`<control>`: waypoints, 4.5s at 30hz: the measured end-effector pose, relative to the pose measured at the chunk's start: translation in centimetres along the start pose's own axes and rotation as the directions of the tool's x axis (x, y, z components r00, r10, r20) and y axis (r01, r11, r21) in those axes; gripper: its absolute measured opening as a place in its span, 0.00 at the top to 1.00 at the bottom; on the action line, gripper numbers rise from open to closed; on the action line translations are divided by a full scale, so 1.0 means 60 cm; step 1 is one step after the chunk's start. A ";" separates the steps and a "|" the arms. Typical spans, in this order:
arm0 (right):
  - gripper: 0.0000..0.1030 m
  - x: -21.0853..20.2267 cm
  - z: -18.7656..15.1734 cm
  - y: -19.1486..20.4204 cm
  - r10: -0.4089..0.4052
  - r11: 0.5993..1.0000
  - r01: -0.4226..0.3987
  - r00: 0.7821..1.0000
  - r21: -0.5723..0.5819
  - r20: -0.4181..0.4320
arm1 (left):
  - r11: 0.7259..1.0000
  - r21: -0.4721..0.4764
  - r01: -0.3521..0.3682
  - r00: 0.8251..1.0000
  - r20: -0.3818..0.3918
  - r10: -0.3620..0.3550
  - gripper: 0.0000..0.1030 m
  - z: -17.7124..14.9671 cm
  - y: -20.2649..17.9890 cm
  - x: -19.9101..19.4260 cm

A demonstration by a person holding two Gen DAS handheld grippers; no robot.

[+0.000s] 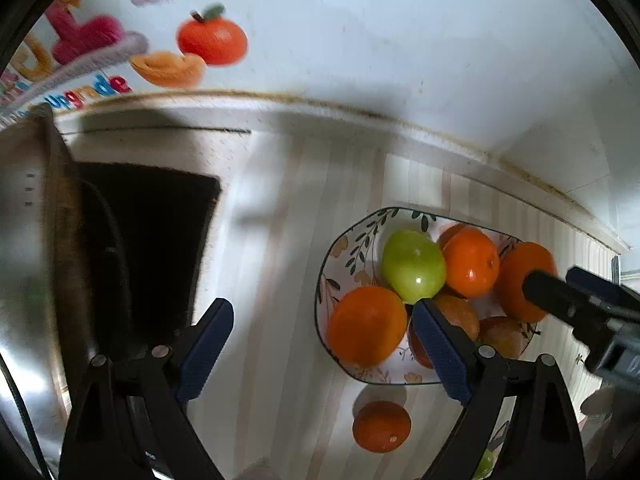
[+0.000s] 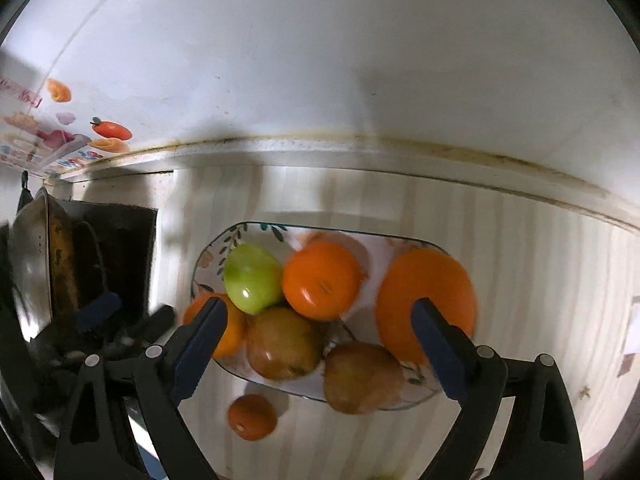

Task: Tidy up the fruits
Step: 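Place the orange and tangerine onto the floral plate and open both tools, then pull both open tools back from the plate, then grasp the loose orange with the left tool while the right tool grasps the green apple, then carry the orange and green apple onto the floral plate and open both tools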

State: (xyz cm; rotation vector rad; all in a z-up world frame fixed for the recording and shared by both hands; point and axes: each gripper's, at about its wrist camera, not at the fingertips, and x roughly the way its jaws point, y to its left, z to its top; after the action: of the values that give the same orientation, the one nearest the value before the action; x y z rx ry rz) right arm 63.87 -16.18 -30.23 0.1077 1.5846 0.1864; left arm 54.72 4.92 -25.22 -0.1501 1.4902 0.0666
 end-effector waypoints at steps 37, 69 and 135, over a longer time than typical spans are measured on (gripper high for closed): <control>0.08 -0.309 -0.374 0.010 -0.118 0.992 0.087 0.908 0.093 0.402 | 0.987 0.158 -0.028 0.927 0.373 -0.033 0.11 -0.260 -0.062 -0.275; 0.25 0.072 -0.451 -0.172 0.085 0.925 -0.049 0.993 0.376 -0.082 | 0.996 0.087 0.007 0.999 -0.035 -0.004 0.03 -0.215 -0.089 0.058; 0.37 -0.026 -0.343 -0.152 0.163 0.942 -0.178 0.984 0.285 0.076 | 0.973 0.148 0.178 0.970 0.141 -0.199 0.54 -0.183 -0.095 -0.074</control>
State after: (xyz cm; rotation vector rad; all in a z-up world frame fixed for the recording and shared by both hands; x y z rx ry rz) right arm 43.82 -26.48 -30.08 0.4775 1.5424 0.0826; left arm 44.31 -2.06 -21.28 -0.1736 1.3145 -0.1727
